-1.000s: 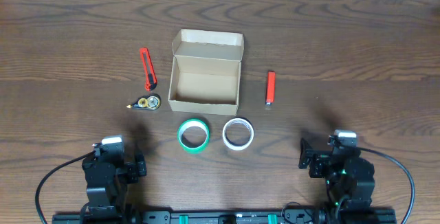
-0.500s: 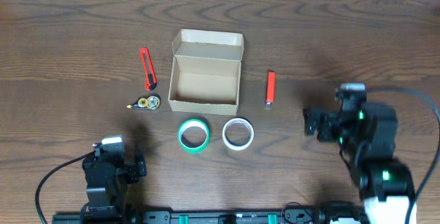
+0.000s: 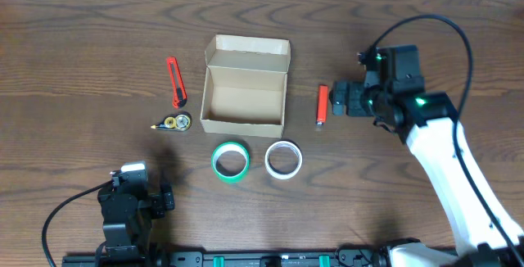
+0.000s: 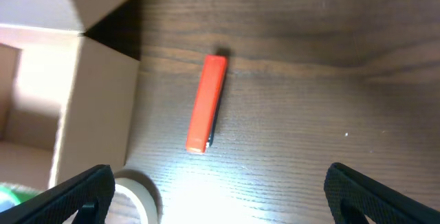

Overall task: Pack container
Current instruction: 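Reach the right gripper to the red stapler and grasp it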

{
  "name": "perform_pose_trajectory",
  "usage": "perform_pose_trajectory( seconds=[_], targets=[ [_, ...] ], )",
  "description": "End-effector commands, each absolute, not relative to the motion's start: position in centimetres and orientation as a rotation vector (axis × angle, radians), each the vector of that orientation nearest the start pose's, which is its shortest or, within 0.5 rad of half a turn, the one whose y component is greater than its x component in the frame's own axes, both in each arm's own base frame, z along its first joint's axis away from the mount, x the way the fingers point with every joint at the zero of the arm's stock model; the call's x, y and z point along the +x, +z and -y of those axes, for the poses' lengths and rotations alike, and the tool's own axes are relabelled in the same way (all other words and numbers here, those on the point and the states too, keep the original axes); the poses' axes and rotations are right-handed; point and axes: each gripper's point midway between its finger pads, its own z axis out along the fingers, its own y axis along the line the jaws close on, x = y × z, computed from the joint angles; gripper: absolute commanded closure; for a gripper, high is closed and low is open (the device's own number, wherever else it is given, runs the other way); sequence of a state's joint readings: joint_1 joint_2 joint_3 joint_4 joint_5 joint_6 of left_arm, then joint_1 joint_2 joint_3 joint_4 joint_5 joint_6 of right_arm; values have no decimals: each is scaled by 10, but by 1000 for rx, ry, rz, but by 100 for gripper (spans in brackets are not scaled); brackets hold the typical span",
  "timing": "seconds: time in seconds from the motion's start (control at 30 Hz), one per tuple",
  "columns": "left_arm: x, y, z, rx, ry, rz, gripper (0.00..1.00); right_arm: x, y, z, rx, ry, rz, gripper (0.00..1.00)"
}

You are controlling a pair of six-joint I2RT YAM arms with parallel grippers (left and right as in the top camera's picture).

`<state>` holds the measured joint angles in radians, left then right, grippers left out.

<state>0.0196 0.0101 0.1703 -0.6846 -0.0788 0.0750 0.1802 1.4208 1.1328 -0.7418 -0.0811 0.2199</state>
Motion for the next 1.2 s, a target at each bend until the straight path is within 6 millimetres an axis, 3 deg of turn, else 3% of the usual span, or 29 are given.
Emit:
perform_pose_trajectory(
  seconds=[0.0,0.23,0.43,0.6,0.7,0.87,1.17],
  targets=[
    [199,87,-20,-11,143,-2107,5,362,147,-80,150,236,-2623,1],
    [199,87,-20,-11,144,-2107,5,385,127,-101,164,276,-2608,1],
    [199,87,-20,-11,143,-2107,5,400,93,-112,171,245,-2636,1],
    [199,87,-20,-11,143,-2107,5,396,55,-117,347,240,-2715,1],
    [199,87,-20,-11,143,-2107,5,392,38,-121,351,240,-2761,1],
    [199,87,-20,-11,144,-2107,4,393,23,-125,340,225,-2779,10],
    [199,87,-20,-11,143,-2107,5,387,-1,-123,353,193,-2837,15]
  ],
)
